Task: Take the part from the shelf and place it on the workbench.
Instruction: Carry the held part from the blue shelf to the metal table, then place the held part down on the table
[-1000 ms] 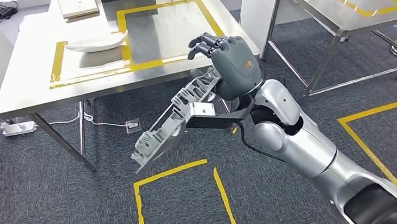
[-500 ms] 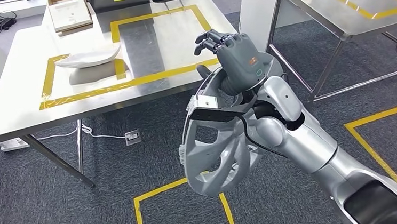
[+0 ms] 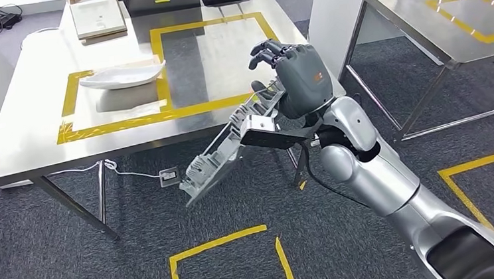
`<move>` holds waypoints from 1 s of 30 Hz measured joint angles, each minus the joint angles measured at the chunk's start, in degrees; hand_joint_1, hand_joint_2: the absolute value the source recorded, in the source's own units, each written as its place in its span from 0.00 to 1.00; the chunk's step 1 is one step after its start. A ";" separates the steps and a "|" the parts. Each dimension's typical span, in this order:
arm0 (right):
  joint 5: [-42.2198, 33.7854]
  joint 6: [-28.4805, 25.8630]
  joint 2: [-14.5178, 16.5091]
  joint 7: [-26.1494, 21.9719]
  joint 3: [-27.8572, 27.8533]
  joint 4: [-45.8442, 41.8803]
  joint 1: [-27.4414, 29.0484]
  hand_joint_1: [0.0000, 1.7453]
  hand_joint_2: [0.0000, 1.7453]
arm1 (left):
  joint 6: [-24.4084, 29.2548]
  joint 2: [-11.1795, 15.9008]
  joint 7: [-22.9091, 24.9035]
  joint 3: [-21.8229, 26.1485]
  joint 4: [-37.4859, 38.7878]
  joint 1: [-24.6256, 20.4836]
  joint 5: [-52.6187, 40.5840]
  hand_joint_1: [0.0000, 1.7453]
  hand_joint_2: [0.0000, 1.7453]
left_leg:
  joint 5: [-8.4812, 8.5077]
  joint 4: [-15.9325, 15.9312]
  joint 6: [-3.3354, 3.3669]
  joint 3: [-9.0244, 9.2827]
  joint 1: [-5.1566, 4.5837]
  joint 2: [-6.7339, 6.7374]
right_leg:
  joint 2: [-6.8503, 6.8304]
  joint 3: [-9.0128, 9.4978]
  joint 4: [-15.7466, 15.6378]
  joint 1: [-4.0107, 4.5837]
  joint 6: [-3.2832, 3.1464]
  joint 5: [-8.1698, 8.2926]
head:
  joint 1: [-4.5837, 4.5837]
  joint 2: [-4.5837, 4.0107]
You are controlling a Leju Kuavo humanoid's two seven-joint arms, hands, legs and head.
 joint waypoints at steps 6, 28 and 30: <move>0.20 0.36 0.02 0.06 -0.32 0.35 -1.30 1.00 1.00 | 0.06 -0.19 -0.15 0.00 -0.04 0.02 0.05 0.00 1.00 | -0.70 1.09 -2.14 1.87 -0.14 -0.08 | 0.16 4.18 -6.10 0.29 -1.83 2.02 | 0.10 0.00; -0.39 7.79 4.09 2.30 2.99 14.25 -20.18 1.00 1.00 | -0.74 -0.03 -0.54 0.04 -0.02 0.35 0.05 0.00 1.00 | 1.21 -0.86 0.03 -0.84 0.26 -0.16 | 0.21 -3.25 9.26 -0.64 1.02 -6.63 | -0.11 0.00; -0.30 8.18 4.32 2.78 3.49 16.19 -22.36 1.00 1.00 | -0.73 -0.11 -0.50 0.04 0.01 0.41 -0.09 0.00 1.00 | -0.01 -0.88 -0.28 0.63 0.24 -0.40 | 0.06 -2.15 2.04 -0.50 0.42 -0.51 | -0.11 0.00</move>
